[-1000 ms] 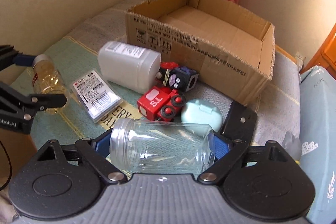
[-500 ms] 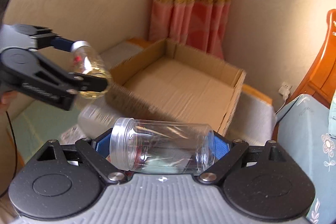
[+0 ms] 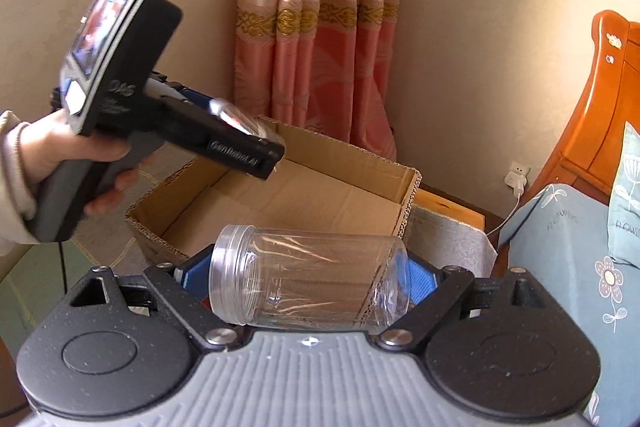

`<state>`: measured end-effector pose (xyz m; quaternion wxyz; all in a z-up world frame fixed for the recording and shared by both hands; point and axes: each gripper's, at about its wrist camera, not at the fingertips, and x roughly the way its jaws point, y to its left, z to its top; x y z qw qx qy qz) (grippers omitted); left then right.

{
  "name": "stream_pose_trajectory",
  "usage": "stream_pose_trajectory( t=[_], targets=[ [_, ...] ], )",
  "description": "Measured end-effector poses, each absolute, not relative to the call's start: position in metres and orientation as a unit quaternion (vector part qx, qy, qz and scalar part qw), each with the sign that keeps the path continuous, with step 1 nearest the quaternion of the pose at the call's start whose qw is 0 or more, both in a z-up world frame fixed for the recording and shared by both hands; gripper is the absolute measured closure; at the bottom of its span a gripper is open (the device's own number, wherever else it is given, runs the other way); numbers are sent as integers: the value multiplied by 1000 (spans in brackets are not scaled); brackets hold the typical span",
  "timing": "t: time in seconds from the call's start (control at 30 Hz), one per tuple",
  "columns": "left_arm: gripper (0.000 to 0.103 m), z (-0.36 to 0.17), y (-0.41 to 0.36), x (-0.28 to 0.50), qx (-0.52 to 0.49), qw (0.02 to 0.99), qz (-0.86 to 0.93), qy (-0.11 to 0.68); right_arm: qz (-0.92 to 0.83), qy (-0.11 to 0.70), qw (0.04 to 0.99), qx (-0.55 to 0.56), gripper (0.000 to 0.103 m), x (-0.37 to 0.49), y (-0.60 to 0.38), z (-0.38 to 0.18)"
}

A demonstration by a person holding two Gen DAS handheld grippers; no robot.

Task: Organize rigid objects
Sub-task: 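Carry the capsule bottle into the box and open the left gripper while the right gripper grasps the clear jar, then lower the clear plastic jar into the box and open the right gripper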

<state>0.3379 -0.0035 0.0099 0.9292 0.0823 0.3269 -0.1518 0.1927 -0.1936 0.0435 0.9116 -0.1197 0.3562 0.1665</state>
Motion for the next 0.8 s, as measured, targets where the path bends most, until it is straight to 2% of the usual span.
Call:
stream_pose_trajectory(
  t=[0.2,0.5,0.8],
  targets=[
    [4,9,7,320,82,931,-157,320,162,364,909,-122,9,196,-193,41],
    [1,23,29,237,83,942,-143,292,155,376,905,-122,9,209,-190,37],
    [1,5,53,168,66,954,-91,278,148,397,901,-93,9,250,-185,35]
  ],
)
